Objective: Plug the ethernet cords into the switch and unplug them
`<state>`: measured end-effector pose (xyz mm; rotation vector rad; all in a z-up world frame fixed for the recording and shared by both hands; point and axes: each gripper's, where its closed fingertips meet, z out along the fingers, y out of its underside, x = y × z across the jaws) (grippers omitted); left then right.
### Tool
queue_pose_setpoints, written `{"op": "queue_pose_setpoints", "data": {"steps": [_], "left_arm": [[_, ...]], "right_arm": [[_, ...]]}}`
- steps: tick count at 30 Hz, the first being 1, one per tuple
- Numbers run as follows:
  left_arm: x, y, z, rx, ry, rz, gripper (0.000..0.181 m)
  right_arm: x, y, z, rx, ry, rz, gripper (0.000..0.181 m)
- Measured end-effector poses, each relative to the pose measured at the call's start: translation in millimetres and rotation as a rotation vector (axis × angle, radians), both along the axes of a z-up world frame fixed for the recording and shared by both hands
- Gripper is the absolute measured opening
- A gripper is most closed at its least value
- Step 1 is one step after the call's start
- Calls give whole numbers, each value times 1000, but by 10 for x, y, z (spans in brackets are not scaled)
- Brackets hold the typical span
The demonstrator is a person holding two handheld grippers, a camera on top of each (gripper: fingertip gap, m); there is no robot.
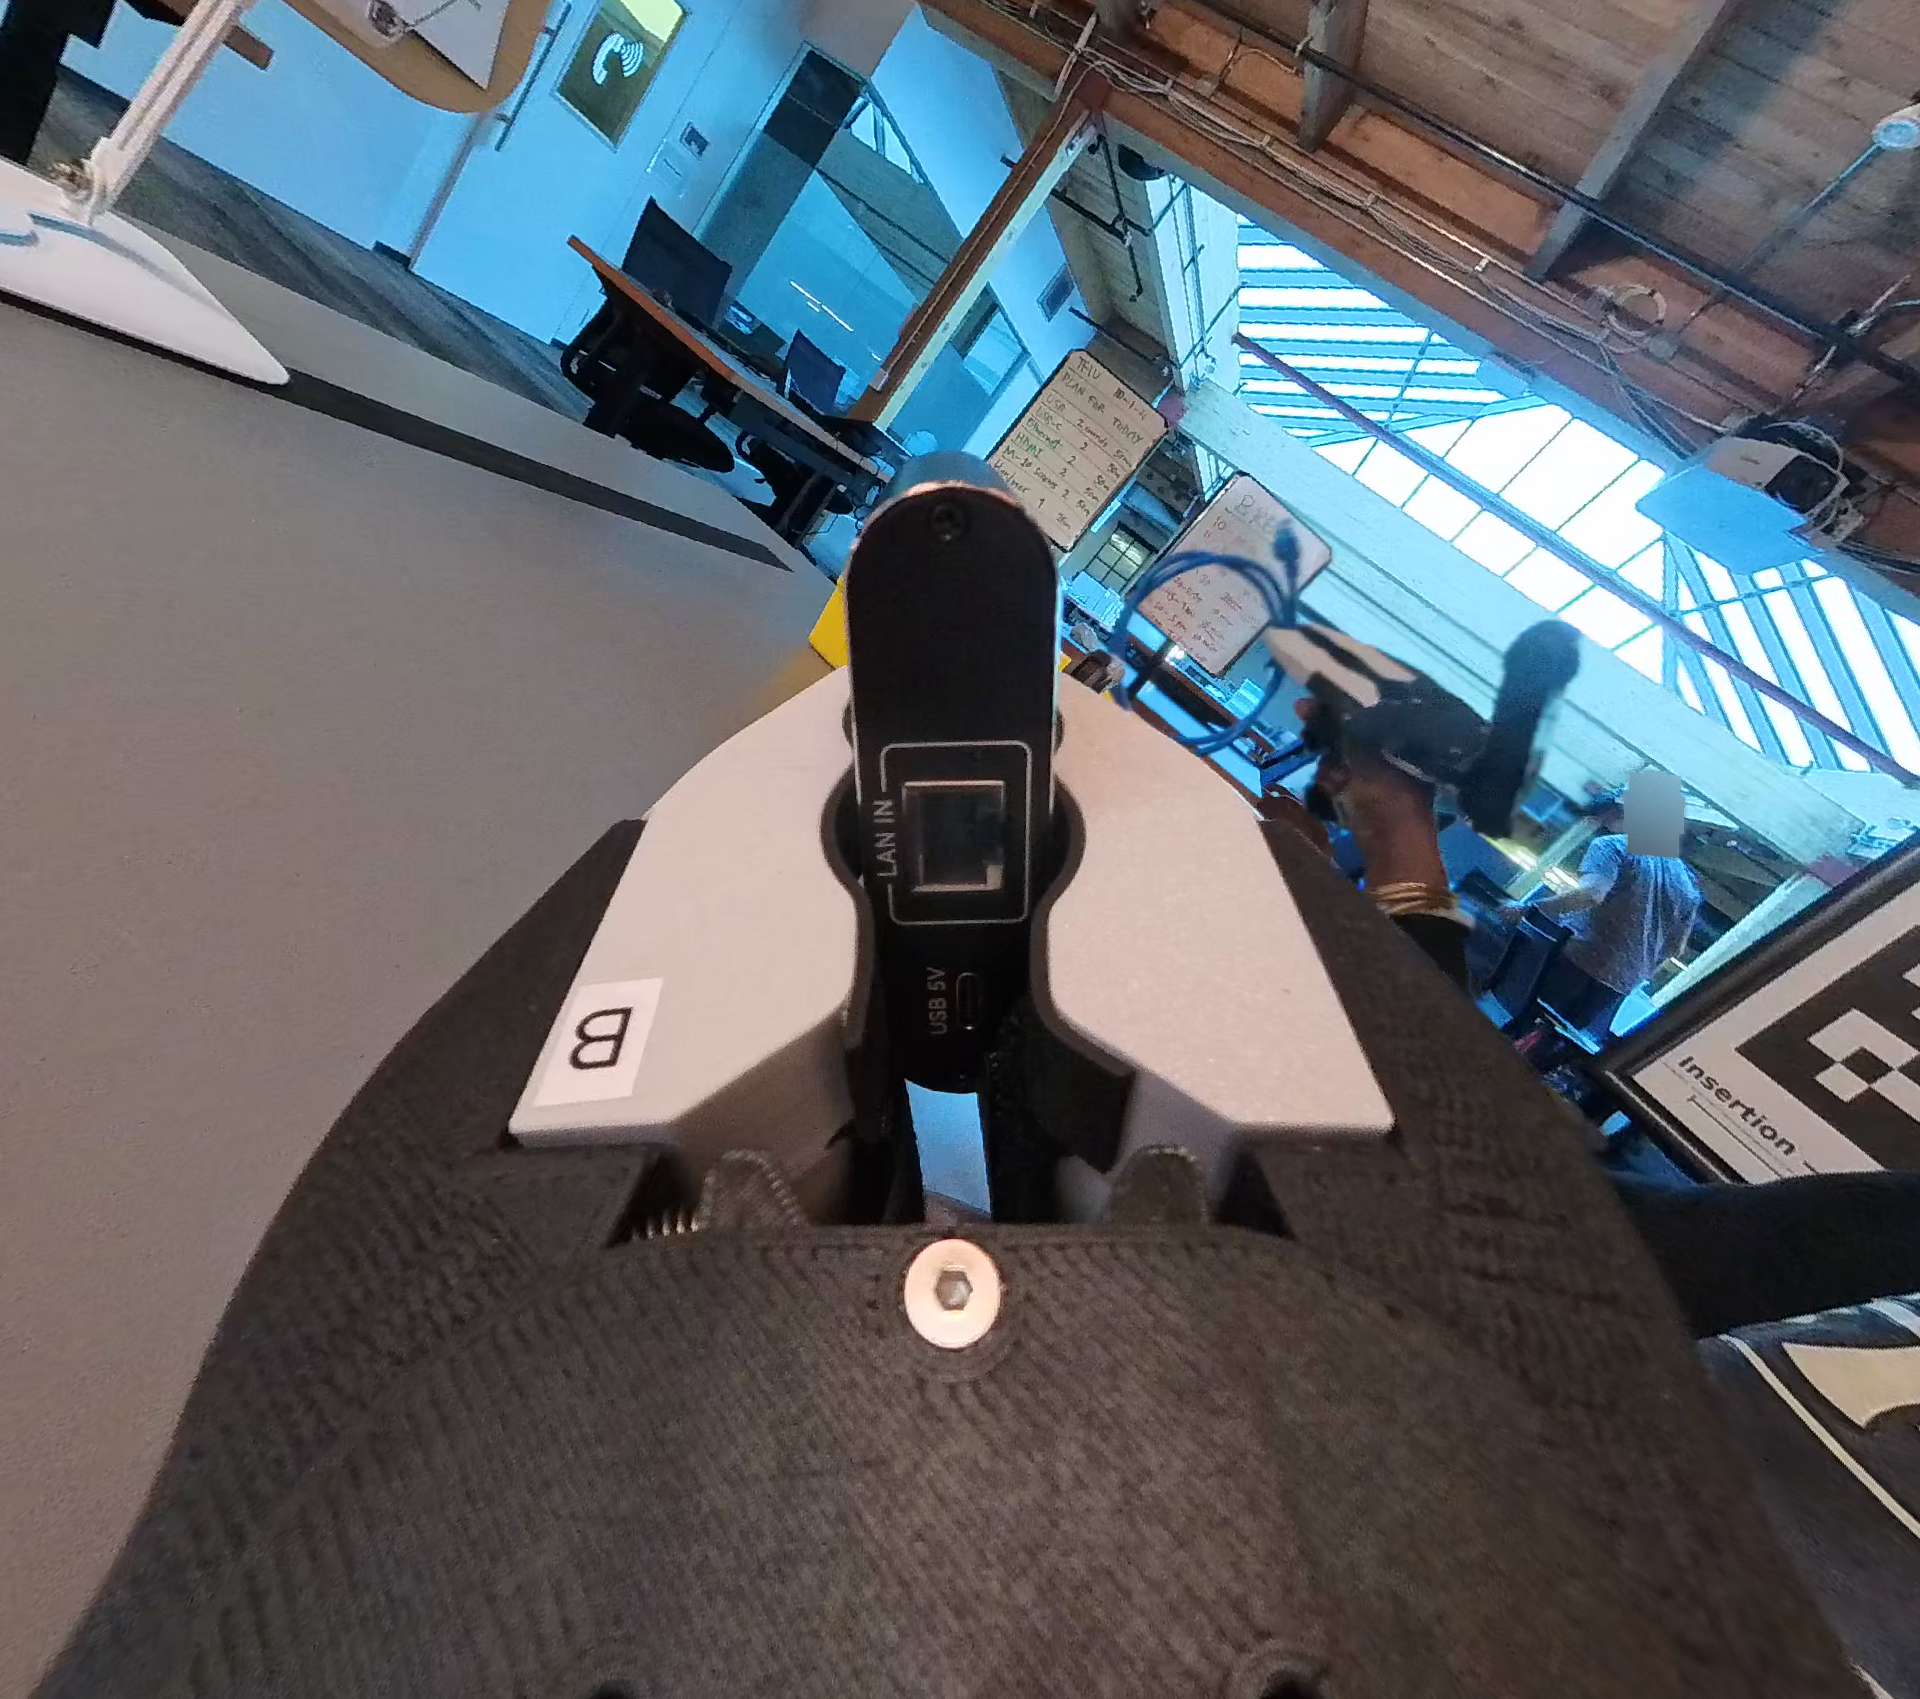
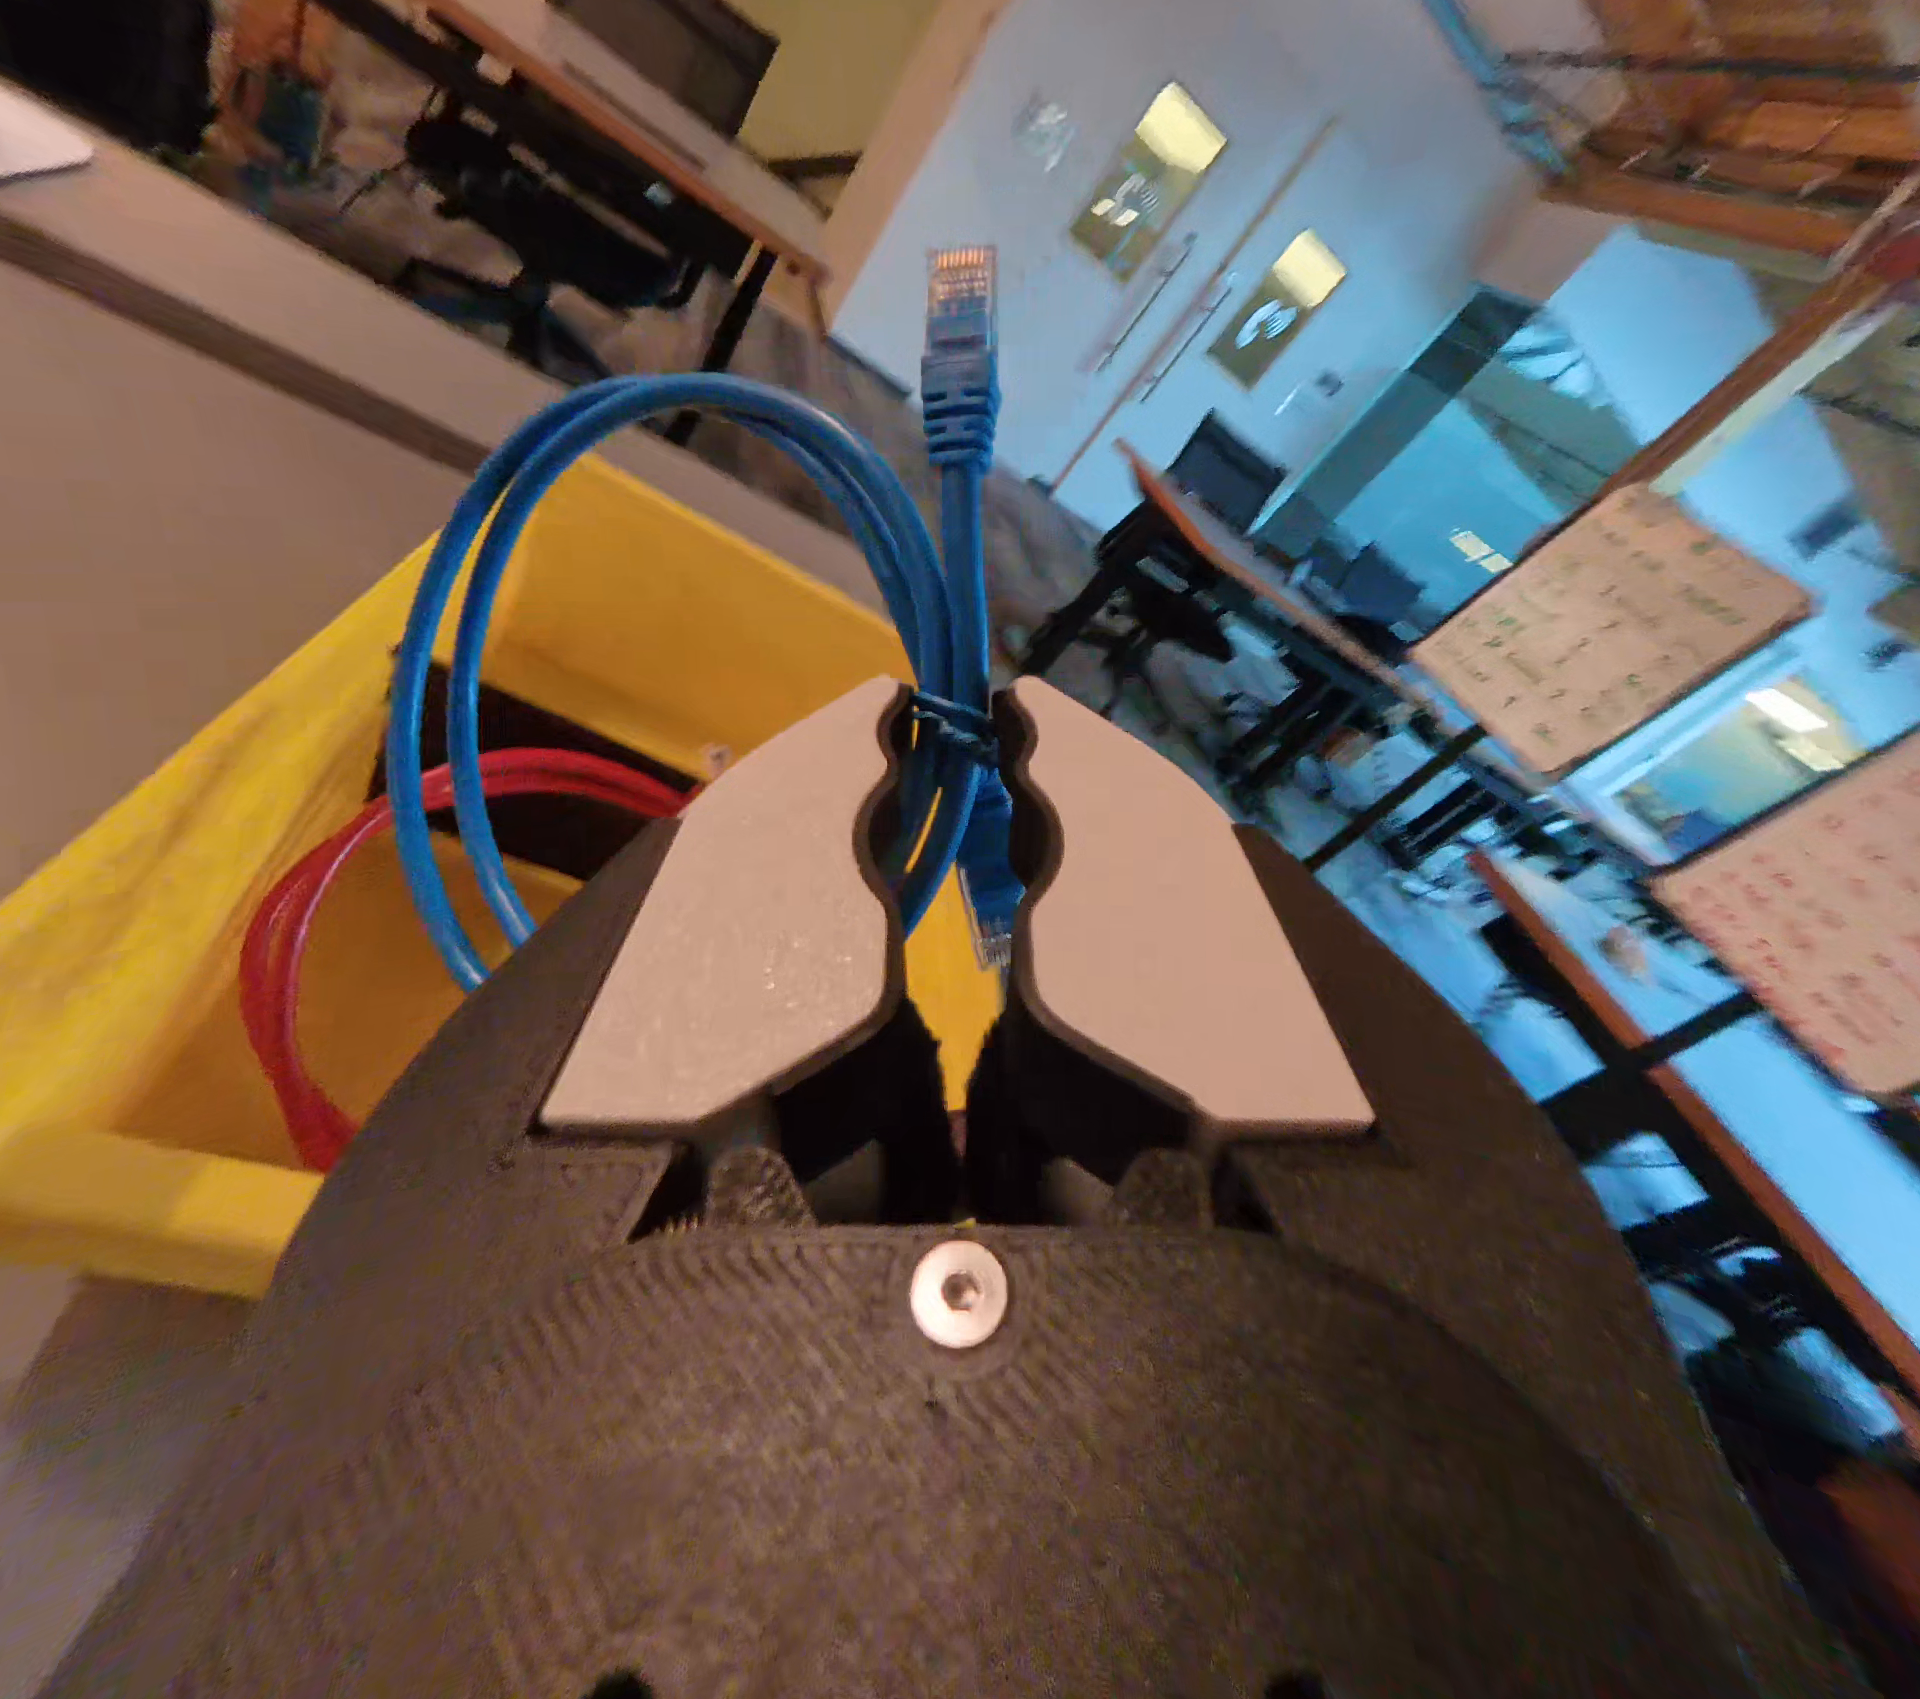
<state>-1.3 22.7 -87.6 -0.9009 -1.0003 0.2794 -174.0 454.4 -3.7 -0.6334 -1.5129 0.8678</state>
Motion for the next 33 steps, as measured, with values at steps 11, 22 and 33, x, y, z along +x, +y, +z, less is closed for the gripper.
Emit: {"op": "queue_pose_setpoints", "data": {"steps": [11,22,33], "left_arm": [[7,-6,18,6,11,0,26],[46,-13,119,-1,80,15,26],[197,-44,366,44,248,16,27]], "right_arm": [[-371,144,-1098,-95,-505,-57,26],[359,-1188,175,-684,-318,727,22],[2662,-3332,13,-455,-909,1699,46]]}}
